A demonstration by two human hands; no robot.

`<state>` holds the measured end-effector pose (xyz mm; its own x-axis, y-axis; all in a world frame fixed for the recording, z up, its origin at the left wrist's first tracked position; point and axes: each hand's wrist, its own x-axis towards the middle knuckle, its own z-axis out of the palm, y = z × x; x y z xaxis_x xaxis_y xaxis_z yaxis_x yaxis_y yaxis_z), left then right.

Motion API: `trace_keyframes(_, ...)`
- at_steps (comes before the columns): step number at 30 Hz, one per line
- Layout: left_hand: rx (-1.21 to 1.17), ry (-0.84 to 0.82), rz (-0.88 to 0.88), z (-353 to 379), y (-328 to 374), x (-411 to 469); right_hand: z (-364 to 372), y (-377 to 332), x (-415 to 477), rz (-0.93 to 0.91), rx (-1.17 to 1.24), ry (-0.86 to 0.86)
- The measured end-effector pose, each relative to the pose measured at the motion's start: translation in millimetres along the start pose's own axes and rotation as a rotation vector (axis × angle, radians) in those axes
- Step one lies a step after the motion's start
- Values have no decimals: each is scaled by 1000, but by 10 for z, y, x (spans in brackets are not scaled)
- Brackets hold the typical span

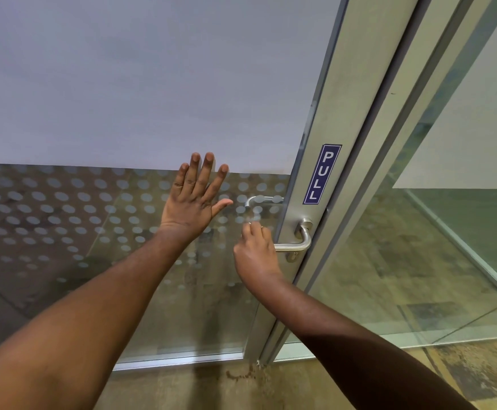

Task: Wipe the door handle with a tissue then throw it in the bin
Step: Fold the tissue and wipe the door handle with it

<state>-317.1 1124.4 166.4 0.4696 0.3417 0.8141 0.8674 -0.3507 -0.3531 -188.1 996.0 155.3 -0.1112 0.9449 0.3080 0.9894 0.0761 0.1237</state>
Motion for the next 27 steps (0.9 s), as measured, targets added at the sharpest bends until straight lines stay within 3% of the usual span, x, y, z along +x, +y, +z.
trace_keyframes(5,-3,-3,-3,-11,0,-3,25,100,-138,-224,-188,44)
trace_keyframes(11,0,-28,-8,-38,-20,-2,123,341,-206,-430,-270,282)
trace_keyframes(14,-5,-33,-4,-37,-23,3,162,411,-241,-449,-239,390)
trace_keyframes(27,20,-10,19,19,-39,20,266,707,-374,-479,-157,528)
